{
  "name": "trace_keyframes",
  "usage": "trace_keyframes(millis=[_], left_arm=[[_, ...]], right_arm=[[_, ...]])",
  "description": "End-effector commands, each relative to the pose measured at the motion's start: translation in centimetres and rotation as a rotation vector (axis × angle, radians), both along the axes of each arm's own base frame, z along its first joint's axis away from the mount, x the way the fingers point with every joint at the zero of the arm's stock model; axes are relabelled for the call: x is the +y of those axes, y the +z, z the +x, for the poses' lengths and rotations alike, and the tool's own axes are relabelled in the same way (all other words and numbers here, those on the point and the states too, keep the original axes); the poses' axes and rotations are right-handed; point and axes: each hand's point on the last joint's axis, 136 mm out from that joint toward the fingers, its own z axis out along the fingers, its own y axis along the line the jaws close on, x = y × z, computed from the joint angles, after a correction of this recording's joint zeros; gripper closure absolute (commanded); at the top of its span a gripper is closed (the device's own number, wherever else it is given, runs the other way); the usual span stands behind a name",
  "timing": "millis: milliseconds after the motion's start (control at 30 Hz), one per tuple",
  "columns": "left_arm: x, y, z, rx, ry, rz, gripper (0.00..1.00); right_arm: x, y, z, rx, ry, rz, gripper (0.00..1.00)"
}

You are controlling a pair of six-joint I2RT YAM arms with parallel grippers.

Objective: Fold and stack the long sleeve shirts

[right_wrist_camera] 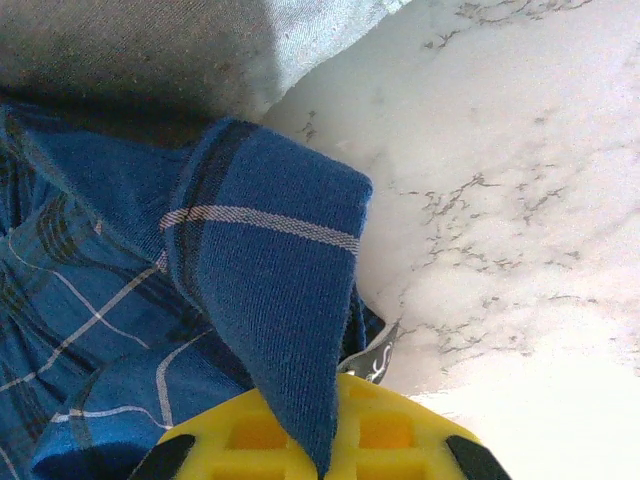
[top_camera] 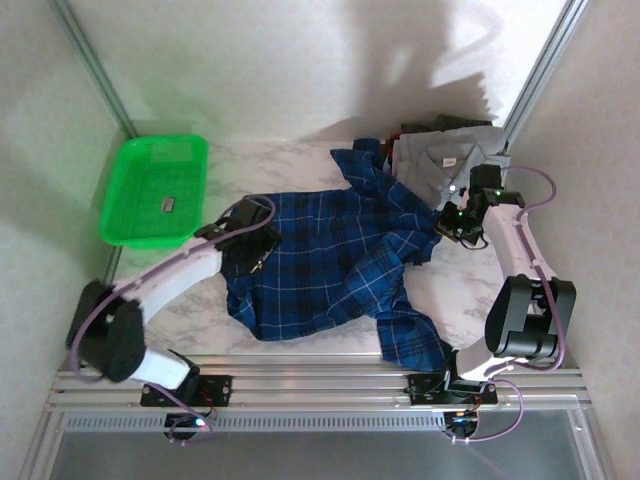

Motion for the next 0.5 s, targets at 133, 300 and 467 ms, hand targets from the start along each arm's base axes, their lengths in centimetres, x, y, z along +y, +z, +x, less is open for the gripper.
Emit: trace_keyframes(millis=[133, 300, 467], left_arm=[[1.7, -2.3, -3.5, 0.123, -0.151, 0.093, 0.35], [5.9, -5.6, -13.2, 0.247, -0.031, 0.061, 0.36], [9.9, -6.5, -17.9, 0.302, 0.070, 0.127, 0.33]], right_arm=[[-0.8, 0.5, -1.1, 0.009, -0.013, -0.039, 1.00], [-0.8, 0.5, -0.7, 0.007, -0.027, -0.031, 0.99], [-0.6, 0.5, 0.2, 0.003, -0.034, -0.009, 0.99]])
